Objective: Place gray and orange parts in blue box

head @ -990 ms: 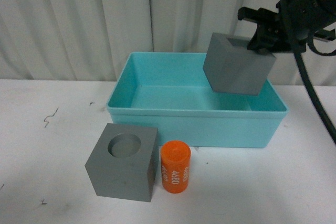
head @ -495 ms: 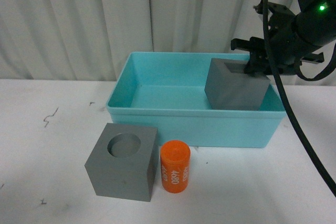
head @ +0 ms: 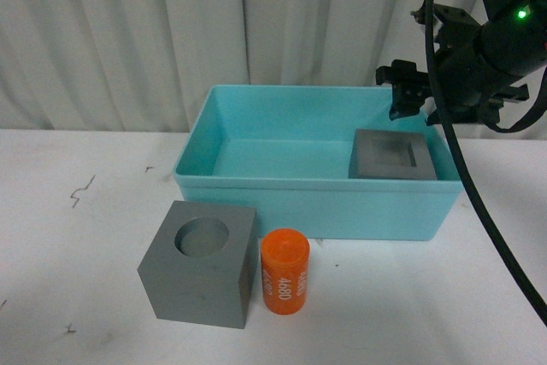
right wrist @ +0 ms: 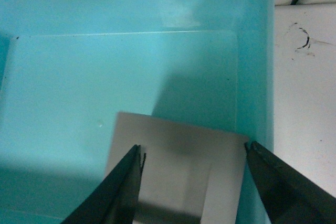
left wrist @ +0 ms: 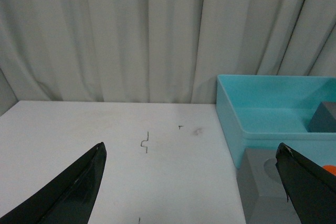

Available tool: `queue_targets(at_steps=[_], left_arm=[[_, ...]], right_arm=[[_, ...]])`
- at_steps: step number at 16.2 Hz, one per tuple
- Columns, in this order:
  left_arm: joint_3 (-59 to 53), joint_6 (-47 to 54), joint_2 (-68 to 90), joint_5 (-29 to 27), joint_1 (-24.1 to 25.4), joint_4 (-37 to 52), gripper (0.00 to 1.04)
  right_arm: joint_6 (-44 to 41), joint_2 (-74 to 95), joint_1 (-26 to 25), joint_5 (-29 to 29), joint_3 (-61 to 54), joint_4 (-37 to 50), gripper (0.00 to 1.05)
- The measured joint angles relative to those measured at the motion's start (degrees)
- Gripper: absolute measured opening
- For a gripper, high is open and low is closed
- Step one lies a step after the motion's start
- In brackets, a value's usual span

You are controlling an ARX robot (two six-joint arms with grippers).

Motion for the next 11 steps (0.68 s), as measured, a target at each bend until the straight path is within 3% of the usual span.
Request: queue_targets(at_steps=[4,5,8,11], left_arm=[[0.0,0.0,0.0,0.0,0.0,0.0,0.98],[0.0,0.0,0.0,0.0,0.0,0.0,0.98],[0.0,0.0,0.0,0.0,0.0,0.0,0.98],[0.0,0.0,0.0,0.0,0.0,0.0,0.98]], right_arm=[[0.5,-1.6,0.0,-1.4,0.0,0.0,0.97],[1.0,-3.2,0.0,-2.1,-0.1,0.7,1.0],[1.9,-9.6,-0.4,-2.8,-1.5,2.6,0.98],[2.0,-21.8,-1.9,-1.7,-9.8,11.8,0.98]])
